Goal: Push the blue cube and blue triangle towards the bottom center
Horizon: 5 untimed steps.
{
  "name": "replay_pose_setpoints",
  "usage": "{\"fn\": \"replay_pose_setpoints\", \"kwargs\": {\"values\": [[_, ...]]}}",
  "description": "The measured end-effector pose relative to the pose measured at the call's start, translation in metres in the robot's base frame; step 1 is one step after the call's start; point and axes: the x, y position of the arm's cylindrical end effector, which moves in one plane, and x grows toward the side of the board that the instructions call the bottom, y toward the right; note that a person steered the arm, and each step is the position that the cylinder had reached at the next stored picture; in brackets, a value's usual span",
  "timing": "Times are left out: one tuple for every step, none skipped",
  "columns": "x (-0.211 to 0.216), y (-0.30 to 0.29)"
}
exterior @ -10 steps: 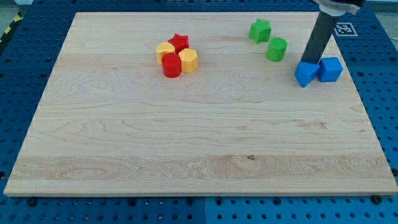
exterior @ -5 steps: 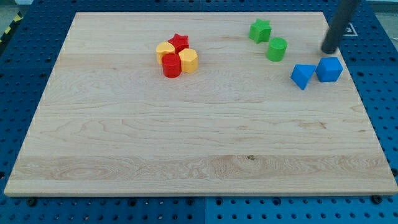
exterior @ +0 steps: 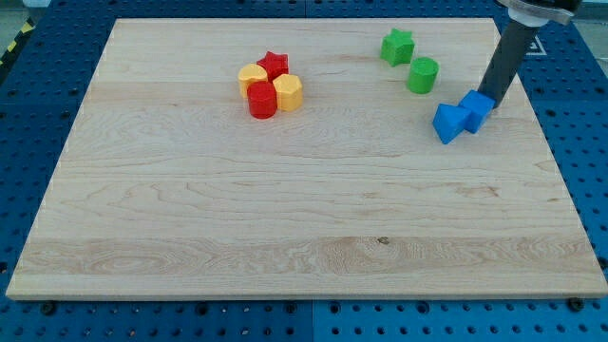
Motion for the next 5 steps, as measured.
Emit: {"fn": "replay_pose_setpoints", "kwargs": {"values": [[0.011, -0.002], [0.013, -0.015], [0.014, -0.032], [0.037, -0.046], [0.060, -0.060]]}}
